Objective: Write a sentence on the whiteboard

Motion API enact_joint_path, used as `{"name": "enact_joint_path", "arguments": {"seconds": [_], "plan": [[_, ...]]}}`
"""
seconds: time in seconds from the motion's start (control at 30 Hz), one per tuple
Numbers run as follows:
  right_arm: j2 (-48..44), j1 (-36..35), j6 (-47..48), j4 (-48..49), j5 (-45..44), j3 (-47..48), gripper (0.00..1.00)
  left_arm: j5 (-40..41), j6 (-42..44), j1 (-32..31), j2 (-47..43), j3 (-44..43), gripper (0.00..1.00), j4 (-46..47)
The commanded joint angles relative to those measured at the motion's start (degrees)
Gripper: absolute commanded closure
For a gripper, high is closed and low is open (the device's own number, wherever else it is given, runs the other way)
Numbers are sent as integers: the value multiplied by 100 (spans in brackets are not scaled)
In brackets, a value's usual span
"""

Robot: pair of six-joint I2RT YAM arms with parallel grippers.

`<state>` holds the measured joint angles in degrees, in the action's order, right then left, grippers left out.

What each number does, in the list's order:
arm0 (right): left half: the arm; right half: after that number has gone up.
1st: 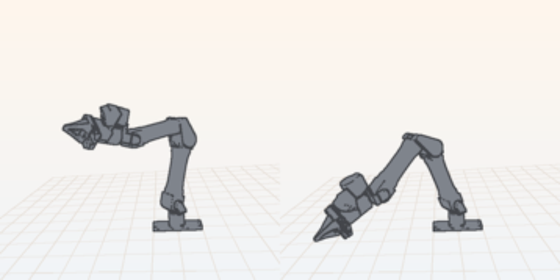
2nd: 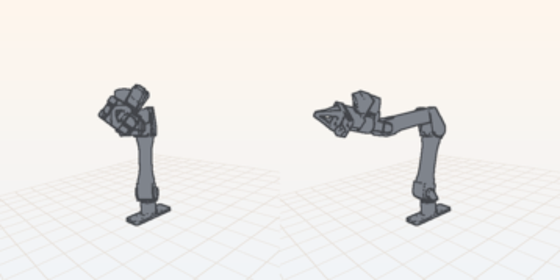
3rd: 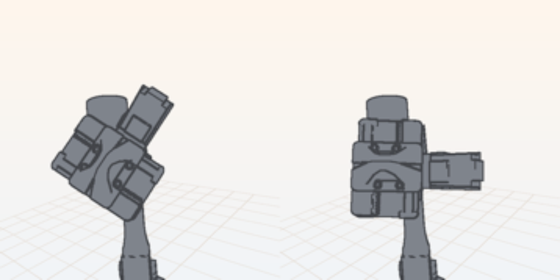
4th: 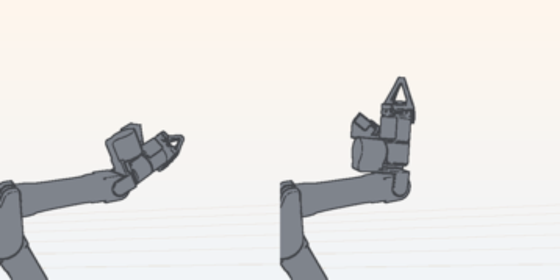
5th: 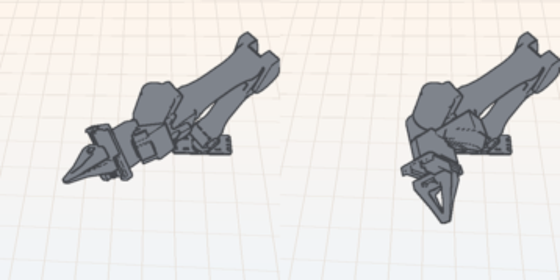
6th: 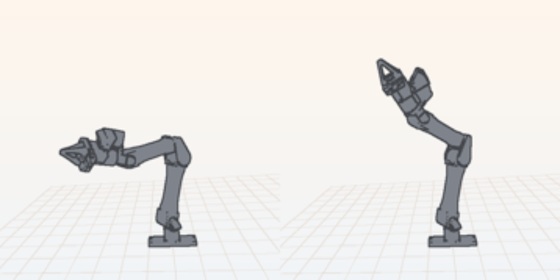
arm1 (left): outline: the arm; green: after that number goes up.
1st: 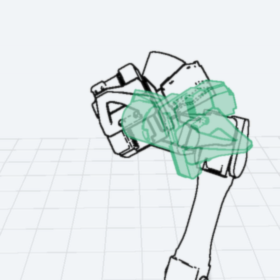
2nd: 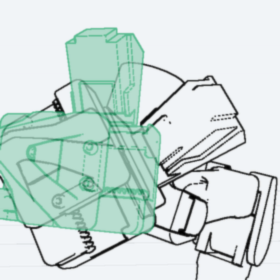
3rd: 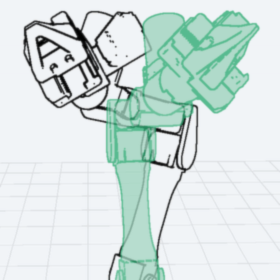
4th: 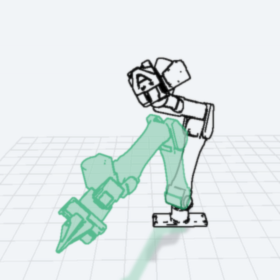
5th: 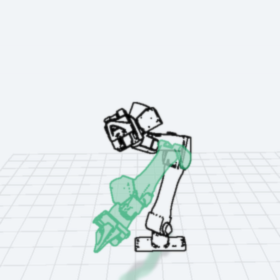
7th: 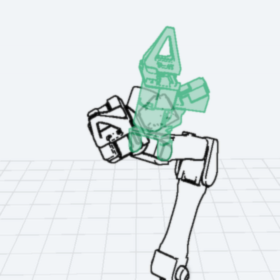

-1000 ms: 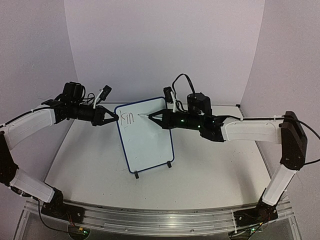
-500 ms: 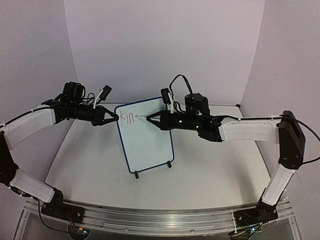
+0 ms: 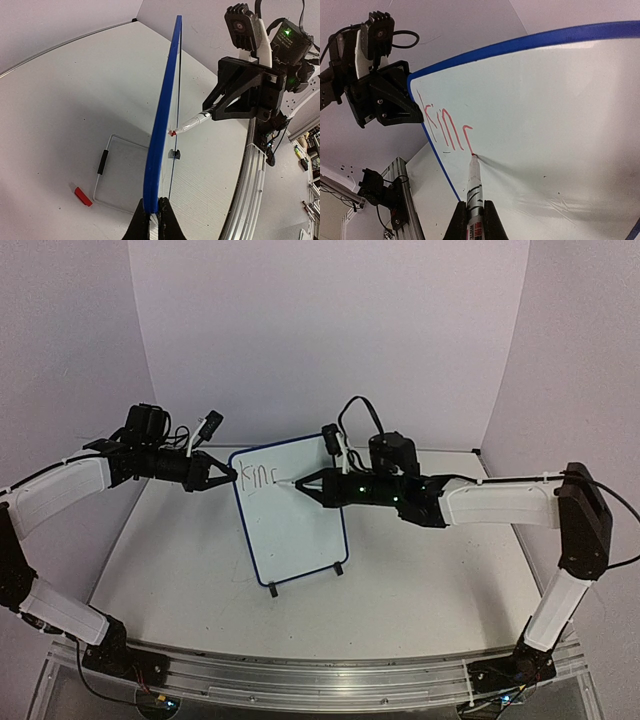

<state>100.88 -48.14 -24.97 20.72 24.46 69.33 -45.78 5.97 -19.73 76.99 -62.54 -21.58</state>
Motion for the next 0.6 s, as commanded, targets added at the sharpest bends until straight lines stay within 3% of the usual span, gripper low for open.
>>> {"name": "enact_joint_path", "arguments": {"seconds": [0.0, 0.57], "plan": [[-228, 45, 165, -51, -495, 259, 100, 235, 284, -118, 59, -47, 100, -342], [-149, 89, 313, -58, -609, 734, 100, 254, 301, -147, 72, -61, 100, -376]]}}
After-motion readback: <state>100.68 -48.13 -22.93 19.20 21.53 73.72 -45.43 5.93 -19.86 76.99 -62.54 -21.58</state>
